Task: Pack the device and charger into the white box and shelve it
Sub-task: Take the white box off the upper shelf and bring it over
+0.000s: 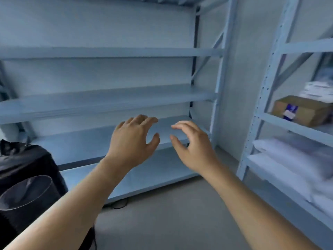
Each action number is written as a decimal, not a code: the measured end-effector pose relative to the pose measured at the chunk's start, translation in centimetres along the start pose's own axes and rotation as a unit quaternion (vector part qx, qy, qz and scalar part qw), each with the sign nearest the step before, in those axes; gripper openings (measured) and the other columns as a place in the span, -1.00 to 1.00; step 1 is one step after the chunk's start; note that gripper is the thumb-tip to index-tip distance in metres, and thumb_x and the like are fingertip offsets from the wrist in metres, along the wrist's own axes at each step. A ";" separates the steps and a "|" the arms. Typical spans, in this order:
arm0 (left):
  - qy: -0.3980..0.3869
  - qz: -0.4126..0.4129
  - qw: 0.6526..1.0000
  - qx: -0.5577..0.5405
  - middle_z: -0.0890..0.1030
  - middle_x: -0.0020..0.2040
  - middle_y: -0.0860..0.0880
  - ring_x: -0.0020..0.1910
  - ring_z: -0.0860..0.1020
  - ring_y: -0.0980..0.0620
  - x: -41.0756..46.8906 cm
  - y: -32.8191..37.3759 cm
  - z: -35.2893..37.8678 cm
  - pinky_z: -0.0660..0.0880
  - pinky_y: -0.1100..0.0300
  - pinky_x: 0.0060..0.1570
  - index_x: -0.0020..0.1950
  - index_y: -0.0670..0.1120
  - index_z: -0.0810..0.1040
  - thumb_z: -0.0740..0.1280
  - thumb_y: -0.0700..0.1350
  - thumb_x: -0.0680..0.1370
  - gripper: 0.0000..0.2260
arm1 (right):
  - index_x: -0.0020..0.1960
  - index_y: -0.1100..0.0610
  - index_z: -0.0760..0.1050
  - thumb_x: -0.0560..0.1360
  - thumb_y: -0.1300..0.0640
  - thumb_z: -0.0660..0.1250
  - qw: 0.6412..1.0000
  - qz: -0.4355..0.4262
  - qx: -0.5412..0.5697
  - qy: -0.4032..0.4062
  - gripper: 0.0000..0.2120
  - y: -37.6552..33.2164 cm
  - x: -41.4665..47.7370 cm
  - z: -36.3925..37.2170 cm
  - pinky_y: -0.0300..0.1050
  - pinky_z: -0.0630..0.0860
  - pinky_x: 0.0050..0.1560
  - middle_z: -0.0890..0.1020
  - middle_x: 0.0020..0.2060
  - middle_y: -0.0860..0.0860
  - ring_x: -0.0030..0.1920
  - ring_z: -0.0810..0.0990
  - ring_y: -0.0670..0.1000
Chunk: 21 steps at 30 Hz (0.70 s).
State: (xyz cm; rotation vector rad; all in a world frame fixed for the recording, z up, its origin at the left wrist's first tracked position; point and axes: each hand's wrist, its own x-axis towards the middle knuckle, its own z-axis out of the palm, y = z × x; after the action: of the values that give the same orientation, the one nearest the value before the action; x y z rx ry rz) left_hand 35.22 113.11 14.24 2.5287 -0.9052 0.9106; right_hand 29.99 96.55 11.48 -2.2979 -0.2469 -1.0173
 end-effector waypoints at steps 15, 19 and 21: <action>0.036 0.220 0.961 -0.163 0.58 0.15 -0.04 0.03 0.56 -0.16 9.3 32.5 5.3 0.41 0.00 0.07 0.27 0.01 0.46 0.25 0.04 0.50 -0.65 | 0.12 0.15 0.50 0.49 0.13 0.31 0.966 0.096 -0.183 0.157 -0.77 11.5 -9.3 -29.3 -0.22 0.39 0.15 0.57 0.09 0.02 0.13 0.51 -0.01; 0.051 0.240 0.951 -0.190 0.59 0.12 -0.05 0.00 0.55 -0.16 10.9 42.1 6.5 0.41 0.05 0.00 0.26 0.00 0.47 0.26 0.02 0.50 -0.67 | 0.11 0.16 0.50 0.49 0.15 0.30 0.959 0.099 -0.211 0.160 -0.79 14.7 -11.7 -38.4 -0.09 0.46 0.09 0.55 0.07 0.03 0.06 0.52 0.00; 0.059 0.253 0.945 -0.200 0.60 0.11 -0.06 -0.01 0.56 -0.17 11.6 46.9 7.2 0.40 0.06 -0.02 0.24 0.00 0.48 0.22 0.04 0.51 -0.67 | 0.10 0.16 0.50 0.49 0.16 0.30 0.953 0.100 -0.234 0.165 -0.80 16.4 -13.1 -42.5 -0.12 0.44 0.08 0.55 0.06 0.04 0.07 0.51 0.02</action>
State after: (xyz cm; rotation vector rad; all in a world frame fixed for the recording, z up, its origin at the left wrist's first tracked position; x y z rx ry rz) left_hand 14.91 69.03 19.65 1.9074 -1.5592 0.8867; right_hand 1.54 58.97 16.71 -2.4368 0.3968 -1.4455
